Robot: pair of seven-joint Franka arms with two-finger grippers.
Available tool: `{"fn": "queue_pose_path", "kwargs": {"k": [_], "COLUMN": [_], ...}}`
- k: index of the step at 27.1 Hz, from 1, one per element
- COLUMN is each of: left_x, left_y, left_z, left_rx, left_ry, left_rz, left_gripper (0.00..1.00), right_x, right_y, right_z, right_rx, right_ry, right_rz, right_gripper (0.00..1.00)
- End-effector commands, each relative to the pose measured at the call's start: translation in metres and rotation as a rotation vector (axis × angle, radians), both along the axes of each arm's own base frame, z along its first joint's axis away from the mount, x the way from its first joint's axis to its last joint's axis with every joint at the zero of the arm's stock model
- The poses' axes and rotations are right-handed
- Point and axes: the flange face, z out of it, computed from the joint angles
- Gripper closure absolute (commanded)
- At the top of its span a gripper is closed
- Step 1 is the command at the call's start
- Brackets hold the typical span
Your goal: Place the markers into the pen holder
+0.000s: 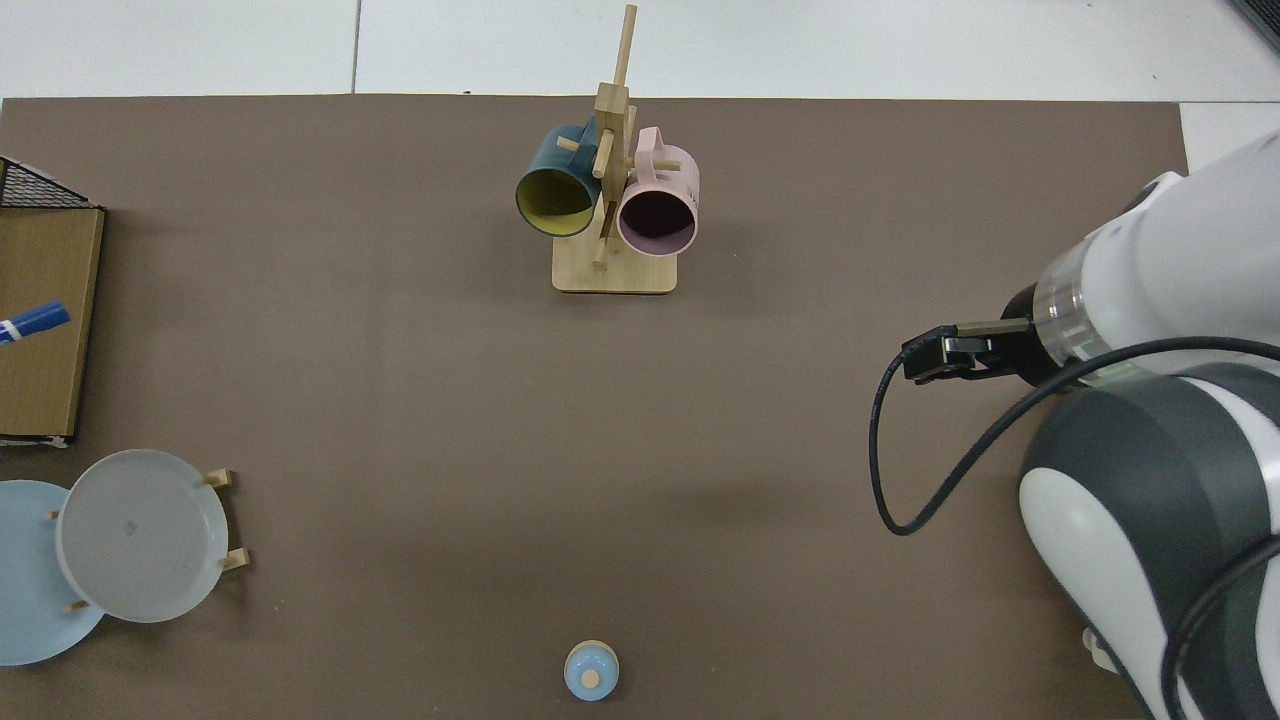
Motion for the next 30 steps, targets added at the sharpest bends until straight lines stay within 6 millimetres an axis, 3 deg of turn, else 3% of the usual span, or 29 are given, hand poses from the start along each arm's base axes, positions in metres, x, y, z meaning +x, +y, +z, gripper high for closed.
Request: {"fn": "queue_pose_path", "kwargs": {"k": [1,8,12,17,20,24,30], "left_x": [0.008,0.014,0.017,0.024,0.024,0.027,0.031], "left_y": [0.009,0.021,0.046,0.054,0.072,0.079,0.107], "left_z": [0.014,0.027,0.032,0.036,0.037,0.041,0.043], "left_rx": [0.094,0.229,0.278,0.306,0.333,0.375,0.409], "left_ry": [-0.007,-0.044,-0.059,-0.082,-0.079,-0.096,-0.096], "left_rz": [-0.047,-0.119,-0.13,-0.191,-0.177,-0.211,-0.261], "left_gripper": [1.0,1.0,1.0,1.0,1.0,1.0,1.0], "right_x": [-0.017,-0.022,-0.023,-0.021,-0.017,-0.012,-0.007], "right_y": [-0.005,-0.008,-0.014,-0.022,-0.031,-0.043,-0.046], "right_z": [0.011,0.018,0.019,0.018,0.018,0.017,0.017], "right_rx": [-0.017,-0.019,-0.02,-0.011,-0.005,0.002,0.006], "right_ry": [0.006,0.013,0.027,0.029,0.018,0.005,-0.019], "right_rz": [0.048,0.044,0.034,0.007,-0.016,-0.03,-0.043], "right_gripper": [0.01,0.01,0.01,0.01,0.01,0.01,0.01]}}
